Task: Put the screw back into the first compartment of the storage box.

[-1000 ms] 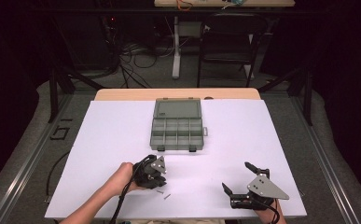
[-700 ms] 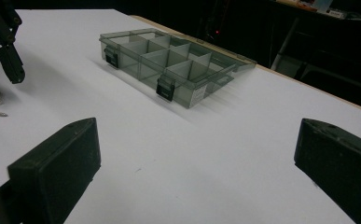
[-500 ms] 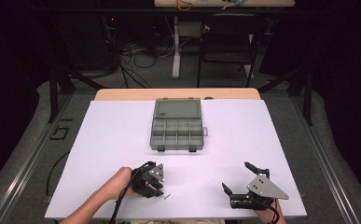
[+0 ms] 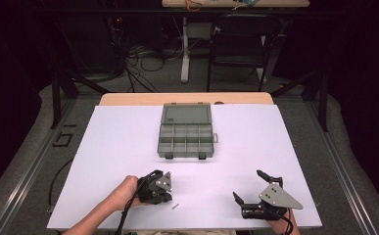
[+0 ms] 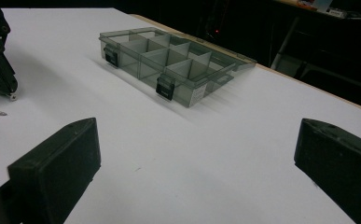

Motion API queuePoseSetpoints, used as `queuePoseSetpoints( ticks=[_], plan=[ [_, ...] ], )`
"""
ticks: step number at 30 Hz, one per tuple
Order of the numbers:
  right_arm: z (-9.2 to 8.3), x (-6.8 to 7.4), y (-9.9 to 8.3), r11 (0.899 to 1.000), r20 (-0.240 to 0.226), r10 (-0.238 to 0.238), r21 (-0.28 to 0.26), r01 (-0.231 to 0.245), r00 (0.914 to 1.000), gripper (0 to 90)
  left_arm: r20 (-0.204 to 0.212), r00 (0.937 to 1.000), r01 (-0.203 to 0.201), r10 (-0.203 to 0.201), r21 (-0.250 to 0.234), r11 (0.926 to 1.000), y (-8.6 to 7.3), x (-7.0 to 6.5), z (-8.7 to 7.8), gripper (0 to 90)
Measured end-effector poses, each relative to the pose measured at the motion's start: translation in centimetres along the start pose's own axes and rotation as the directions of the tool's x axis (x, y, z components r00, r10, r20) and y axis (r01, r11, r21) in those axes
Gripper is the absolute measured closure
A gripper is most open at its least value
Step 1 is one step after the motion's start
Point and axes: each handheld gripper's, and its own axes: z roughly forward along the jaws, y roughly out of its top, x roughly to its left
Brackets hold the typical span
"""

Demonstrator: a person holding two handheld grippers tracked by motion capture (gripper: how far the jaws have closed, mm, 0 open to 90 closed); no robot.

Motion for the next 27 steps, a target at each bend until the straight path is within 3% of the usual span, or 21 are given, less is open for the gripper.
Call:
queuePoseSetpoints(
  ticks=[6,27],
  plan=[
    [0.0,0.0,0.0,1.000,0.001,0.000,0.000,0.000,1.0000,0.0,-0.021,0.9998,-0.005,0.005,-0.011,0.9999,0.2,0.5,-1.1,87.8],
    [0.0,0.0,0.0,1.000,0.001,0.001,-0.001,-0.001,1.0000,0.0,-0.102,0.9925,0.063,-0.067,-0.043,0.9971,0.8,4.1,-5.1,87.7]
  ],
)
